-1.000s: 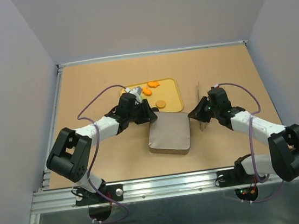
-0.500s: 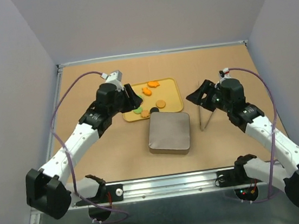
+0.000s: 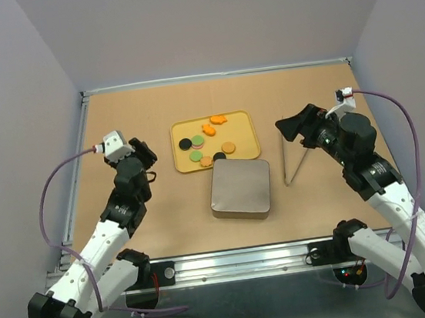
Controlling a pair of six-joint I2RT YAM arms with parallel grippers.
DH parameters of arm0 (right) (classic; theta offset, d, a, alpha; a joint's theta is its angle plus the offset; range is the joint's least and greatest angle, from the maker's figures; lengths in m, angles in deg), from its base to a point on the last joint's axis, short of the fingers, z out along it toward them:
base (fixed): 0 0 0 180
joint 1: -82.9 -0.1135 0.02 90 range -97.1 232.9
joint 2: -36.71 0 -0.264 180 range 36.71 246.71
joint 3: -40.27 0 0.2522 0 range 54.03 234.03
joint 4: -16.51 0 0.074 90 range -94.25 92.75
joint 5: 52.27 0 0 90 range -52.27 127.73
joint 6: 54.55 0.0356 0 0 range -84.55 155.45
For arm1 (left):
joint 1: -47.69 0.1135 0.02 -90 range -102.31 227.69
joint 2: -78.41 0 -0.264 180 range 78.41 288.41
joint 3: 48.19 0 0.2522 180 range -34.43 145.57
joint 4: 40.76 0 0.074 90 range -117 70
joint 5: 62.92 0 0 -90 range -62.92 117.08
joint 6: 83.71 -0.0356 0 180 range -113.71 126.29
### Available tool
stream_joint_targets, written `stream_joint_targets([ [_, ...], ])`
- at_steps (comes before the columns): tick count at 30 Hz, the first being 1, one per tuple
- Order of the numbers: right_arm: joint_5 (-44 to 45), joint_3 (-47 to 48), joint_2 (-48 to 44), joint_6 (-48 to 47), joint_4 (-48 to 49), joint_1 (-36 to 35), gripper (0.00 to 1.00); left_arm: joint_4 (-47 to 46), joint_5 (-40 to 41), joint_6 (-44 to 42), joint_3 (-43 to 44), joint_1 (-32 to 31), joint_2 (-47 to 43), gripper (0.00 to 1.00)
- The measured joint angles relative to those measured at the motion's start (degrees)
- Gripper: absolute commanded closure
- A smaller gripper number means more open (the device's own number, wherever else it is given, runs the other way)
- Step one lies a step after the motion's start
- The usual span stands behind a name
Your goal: Pack the cookies
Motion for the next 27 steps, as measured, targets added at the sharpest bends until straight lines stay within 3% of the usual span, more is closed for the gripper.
stream_joint_targets([
  [5,8.41,-1.27,-2.16,1.73,0.33,0.0,0.0,-18.08,10.12,-7.48,-16.61,0.31,0.31,0.33],
  [9,15.28,-5.18,-2.86,5.51,0.57,0.0,0.0,-32.68,14.91,-12.92,-19.93,3.32,8.81,0.33],
  [14,16.83,-6.64,-2.1,5.29,0.5,0.0,0.0,-47.25,17.11,-14.64,-20.24,9.35,21.99,0.34],
  [20,15.93,-7.21,-2.12,0.02,3.41,0.0,0.0,-56.52,9.97,-21.77,-18.84,11.89,34.73,0.38],
  [25,14.64,-8.31,-1.77,-4.17,5.88,0.0,0.0,-58.27,1.25,-22.71,-18.23,15.58,35.58,0.38],
  [27,14.56,-10.21,-1.66,-4.9,7.91,0.0,0.0,-59.47,-2.86,-23.12,-18.75,16.85,35.6,0.31],
])
